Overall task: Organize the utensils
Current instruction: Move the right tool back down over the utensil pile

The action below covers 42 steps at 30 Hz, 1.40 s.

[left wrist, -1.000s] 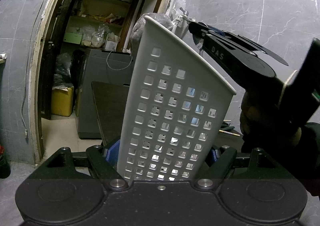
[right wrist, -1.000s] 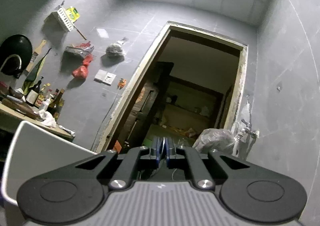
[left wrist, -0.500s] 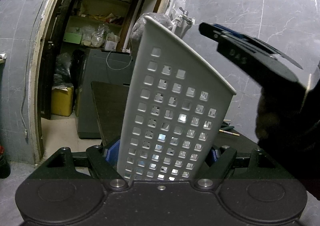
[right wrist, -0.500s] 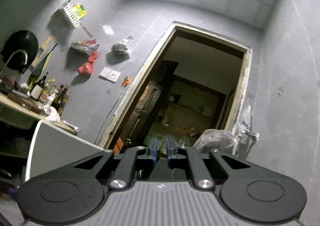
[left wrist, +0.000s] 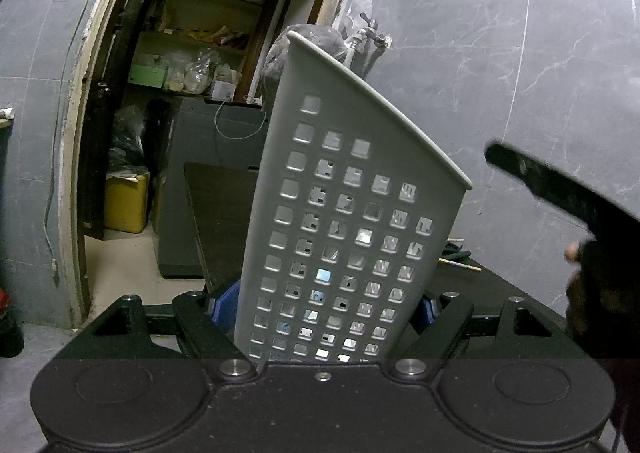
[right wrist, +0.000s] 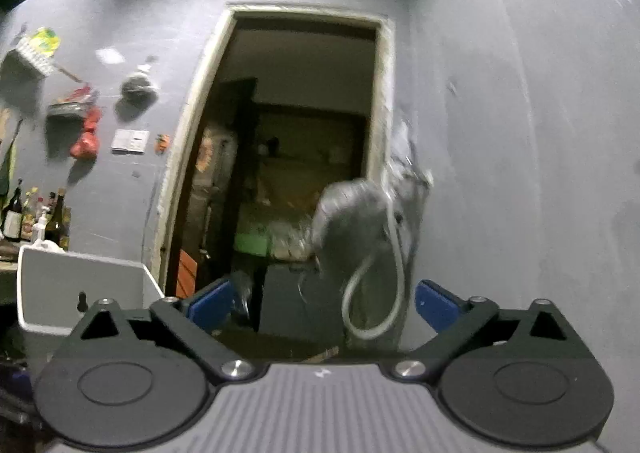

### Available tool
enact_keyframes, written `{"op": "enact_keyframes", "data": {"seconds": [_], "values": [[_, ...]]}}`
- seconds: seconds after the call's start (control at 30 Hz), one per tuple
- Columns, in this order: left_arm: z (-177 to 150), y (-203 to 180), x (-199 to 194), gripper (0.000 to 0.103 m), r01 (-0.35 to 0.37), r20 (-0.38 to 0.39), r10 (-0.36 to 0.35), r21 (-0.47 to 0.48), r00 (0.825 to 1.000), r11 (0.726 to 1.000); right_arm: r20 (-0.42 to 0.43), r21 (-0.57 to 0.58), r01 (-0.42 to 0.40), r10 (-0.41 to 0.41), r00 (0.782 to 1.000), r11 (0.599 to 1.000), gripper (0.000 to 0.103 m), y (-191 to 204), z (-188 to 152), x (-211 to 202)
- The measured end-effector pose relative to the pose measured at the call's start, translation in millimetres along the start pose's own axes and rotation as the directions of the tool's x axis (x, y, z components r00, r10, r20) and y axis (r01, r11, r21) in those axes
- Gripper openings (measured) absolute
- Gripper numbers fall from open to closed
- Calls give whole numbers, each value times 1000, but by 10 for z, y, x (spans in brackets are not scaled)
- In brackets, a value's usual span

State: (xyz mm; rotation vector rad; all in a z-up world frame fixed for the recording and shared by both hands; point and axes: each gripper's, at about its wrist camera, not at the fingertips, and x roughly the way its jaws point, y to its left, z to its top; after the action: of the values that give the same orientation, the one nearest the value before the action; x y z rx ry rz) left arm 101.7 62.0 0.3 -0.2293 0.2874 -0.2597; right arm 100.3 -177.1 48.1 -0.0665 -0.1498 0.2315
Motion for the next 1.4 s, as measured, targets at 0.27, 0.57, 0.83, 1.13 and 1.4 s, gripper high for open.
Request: {"op": "enact_keyframes", "data": {"seconds": [0.27,0.57,0.83,1.13,1.4], "values": [[6,-28,-17,81,-8,-4,8,5,1000,1000,-138,299,4,40,990,954,103,-371,-329,-86],[10,-44,-31,81,-16,-8,17,11,1000,1000,-217,477,12,105,970,879,103,-653,-636,16],[23,-79,-45,80,-30,-13,30,21,999,999,-252,520,18,133,959,854,103,-731,-658,101],[31,-91,-34,80,-24,-13,24,15,1000,1000,-351,134,-48,92,932,990,103,-479,-407,345],[20,-61,-18,81,-17,-14,17,14,1000,1000,-460,125,-75,125,879,989,103,-590,-408,859]]}}
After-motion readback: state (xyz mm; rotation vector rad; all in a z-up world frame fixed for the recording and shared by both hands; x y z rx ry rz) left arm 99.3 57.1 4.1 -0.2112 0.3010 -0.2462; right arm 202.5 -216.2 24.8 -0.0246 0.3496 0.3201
